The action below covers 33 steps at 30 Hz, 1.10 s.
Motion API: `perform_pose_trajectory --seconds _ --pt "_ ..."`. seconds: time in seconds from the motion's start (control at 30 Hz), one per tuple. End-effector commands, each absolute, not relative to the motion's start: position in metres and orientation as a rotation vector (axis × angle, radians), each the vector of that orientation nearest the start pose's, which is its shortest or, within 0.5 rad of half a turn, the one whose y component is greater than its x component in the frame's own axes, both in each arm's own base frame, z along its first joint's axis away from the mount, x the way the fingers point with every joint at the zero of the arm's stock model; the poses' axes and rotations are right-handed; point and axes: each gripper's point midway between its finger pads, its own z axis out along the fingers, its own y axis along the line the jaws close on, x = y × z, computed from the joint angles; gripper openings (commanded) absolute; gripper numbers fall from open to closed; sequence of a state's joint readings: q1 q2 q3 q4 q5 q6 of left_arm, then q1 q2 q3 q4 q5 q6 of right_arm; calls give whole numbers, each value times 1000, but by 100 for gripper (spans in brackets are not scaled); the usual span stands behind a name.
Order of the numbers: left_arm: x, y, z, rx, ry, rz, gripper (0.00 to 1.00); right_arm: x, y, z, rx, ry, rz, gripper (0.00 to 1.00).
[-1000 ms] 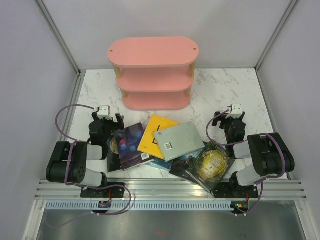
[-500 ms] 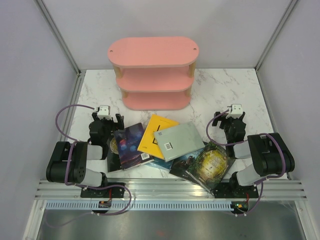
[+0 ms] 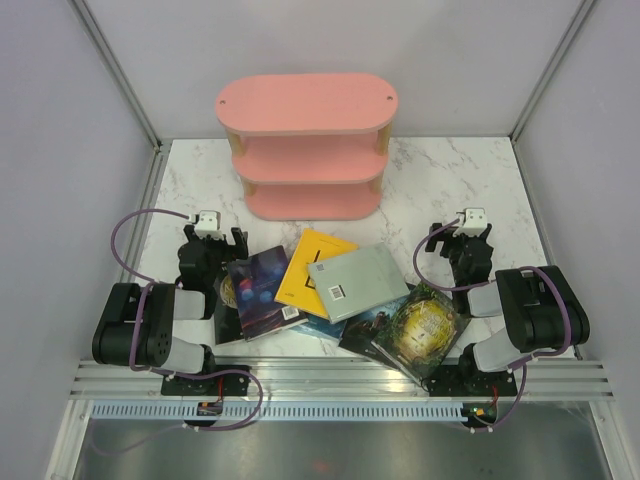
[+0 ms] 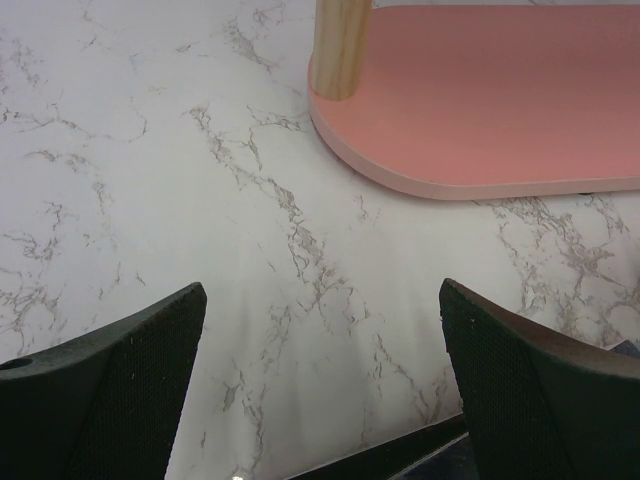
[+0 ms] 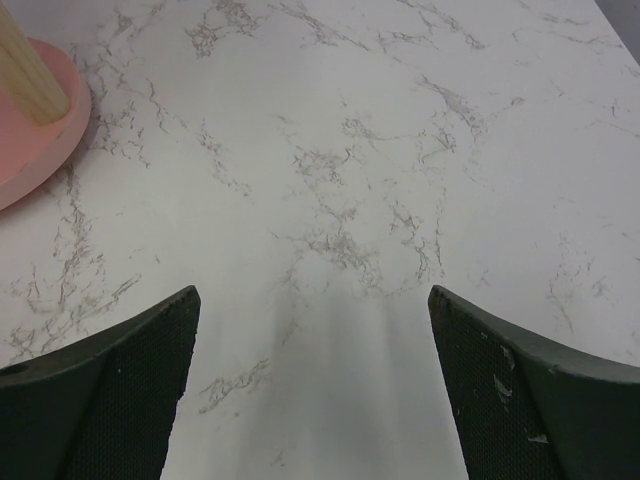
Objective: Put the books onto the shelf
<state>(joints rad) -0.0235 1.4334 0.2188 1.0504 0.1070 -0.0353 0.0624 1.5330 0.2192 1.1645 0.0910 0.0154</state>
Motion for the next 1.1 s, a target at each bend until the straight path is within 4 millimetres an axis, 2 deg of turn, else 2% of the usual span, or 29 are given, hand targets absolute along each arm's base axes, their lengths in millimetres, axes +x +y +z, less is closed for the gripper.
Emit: perform_pose_trajectory --seconds 0.0,0.03,0.07,0.1,0.13,0.17,0.2,0.23,0.3,0.33,0.37,0.4,0.43,0.47,0.5,0.53,0.57,0.6,0.63,0.67,0.7,0.73,0.77,0.8,0.83,0.87,0.93,1.0,1.07 --pt "372 -27 105 95 1656 -102 100 379 8 92 50 1668 -1 98" --pt "372 -27 105 95 1655 -102 100 380 10 109 41 1626 6 98" --pt "372 -27 105 95 1656 -102 100 379 15 104 5 1690 19 98" --pt "372 -27 105 95 1656 -102 100 380 16 111 3 1715 13 98" --pt "372 -27 105 95 1656 -102 100 380 16 138 43 1691 31 98" --pt "372 -27 105 95 1656 -102 100 381 16 140 70 1787 40 98" --pt "372 -27 105 95 1655 -102 100 379 21 152 83 1807 76 98" --pt "372 -27 104 96 1658 -104 100 373 25 178 95 1781 115 98" --pt "372 -27 105 95 1655 -102 100 356 44 196 137 1848 263 98" --pt "372 -27 105 95 1655 -102 100 344 52 219 157 1813 339 98" --pt "372 -27 105 96 1655 -104 100 328 65 219 201 1862 422 98" --pt "372 -27 105 96 1656 -104 100 315 80 227 167 1863 517 98" --pt "372 -27 105 96 1656 -104 100 299 88 244 156 1820 581 98" --pt "372 -27 106 95 1653 -102 100 284 92 240 184 1865 631 98" --pt "372 -27 105 95 1656 -102 100 272 100 246 214 1872 714 98" --pt "372 -27 105 95 1655 -102 100 253 113 255 153 1862 802 98" --pt "372 -27 105 96 1656 -104 100 236 111 225 261 1987 818 98" --pt "372 -27 105 95 1655 -102 100 222 110 201 488 2079 869 98" --pt "372 -27 104 96 1658 -104 100 205 107 178 609 2148 866 98" --pt "372 -27 105 96 1656 -104 100 184 129 148 546 2249 1023 98" --pt "372 -27 105 95 1656 -102 100 175 145 144 457 2253 1155 89" --pt "372 -27 105 96 1655 -104 100 169 150 141 470 2260 1219 88" --pt "372 -27 105 96 1656 -104 100 163 141 135 522 2315 1133 91" --pt "372 -27 105 96 1655 -104 100 164 132 138 515 2317 1044 93" --pt "372 -27 106 96 1653 -104 100 170 124 162 450 2265 969 96" --pt "372 -27 105 96 1654 -104 100 169 113 163 475 2274 874 98" --pt "372 -27 105 95 1655 -102 100 168 110 171 459 2300 845 98" --pt "372 -27 105 96 1656 -104 100 162 121 178 438 2341 922 98" --pt "372 -27 105 96 1655 -104 100 161 126 176 489 2367 968 98"
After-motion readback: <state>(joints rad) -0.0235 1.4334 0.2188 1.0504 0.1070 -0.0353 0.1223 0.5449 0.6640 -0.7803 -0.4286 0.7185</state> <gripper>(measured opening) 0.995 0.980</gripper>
